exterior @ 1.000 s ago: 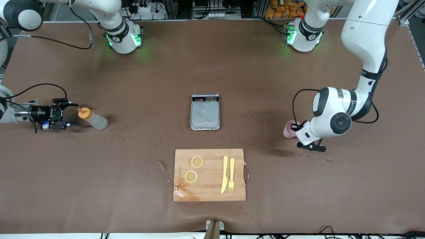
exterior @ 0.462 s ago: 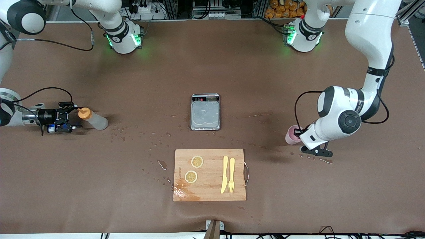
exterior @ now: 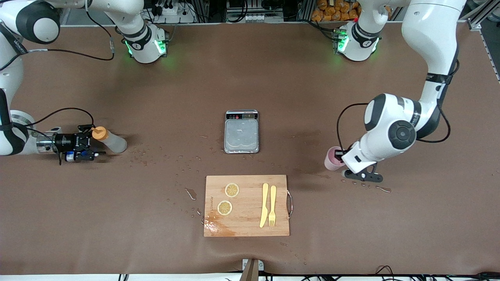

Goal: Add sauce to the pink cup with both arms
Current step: 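Carry the pink cup onto the scale with the left gripper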

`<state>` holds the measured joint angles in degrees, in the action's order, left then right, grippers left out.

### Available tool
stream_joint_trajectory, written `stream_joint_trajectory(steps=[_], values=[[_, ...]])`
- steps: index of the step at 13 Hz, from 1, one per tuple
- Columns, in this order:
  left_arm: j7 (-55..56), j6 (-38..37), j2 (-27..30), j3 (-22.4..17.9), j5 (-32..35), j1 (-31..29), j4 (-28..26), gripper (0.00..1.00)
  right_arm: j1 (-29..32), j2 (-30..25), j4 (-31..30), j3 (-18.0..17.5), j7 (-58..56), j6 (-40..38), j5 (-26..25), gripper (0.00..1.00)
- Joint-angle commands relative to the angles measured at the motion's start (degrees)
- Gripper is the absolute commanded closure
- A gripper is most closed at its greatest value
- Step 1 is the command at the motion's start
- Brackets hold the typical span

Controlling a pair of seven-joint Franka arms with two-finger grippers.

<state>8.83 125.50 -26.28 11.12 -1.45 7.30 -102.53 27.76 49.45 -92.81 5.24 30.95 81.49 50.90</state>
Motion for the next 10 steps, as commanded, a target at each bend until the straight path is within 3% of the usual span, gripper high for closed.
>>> stream_joint_trajectory(steps=[1, 5, 6, 8, 9, 10], values=[[6.53, -1.13, 0.7, 2.93, 0.22, 0.43, 0.93, 1.0, -0.6, -0.05, -1.05, 0.21, -0.63, 0.87, 1.75, 0.0], [16.9, -1.31, 0.26, 3.38, 0.22, 6.66, 3.47, 1.0, -0.86, -0.05, -1.23, 0.21, -0.98, 1.04, 1.75, 0.0], [19.71, -1.31, 0.0, 3.38, 0.13, 8.5, 4.35, 1.0, -0.95, -0.05, -1.4, 0.21, -1.77, 0.96, 1.75, 0.05], [25.6, -1.31, -1.49, 3.38, 0.04, 12.19, 6.28, 1.0, -0.87, -0.05, -1.58, 0.21, -3.09, 0.69, 1.66, 0.4], [29.02, -1.31, -2.72, 3.38, 0.04, 13.78, 8.03, 1.0, -0.69, -0.05, -1.58, 0.21, -3.18, 0.52, 1.66, 0.5], [31.93, -1.31, -4.03, 3.38, 0.04, 15.19, 9.27, 1.0, -0.78, -0.05, -1.58, 0.3, -3.09, 0.43, 1.66, 0.53]])
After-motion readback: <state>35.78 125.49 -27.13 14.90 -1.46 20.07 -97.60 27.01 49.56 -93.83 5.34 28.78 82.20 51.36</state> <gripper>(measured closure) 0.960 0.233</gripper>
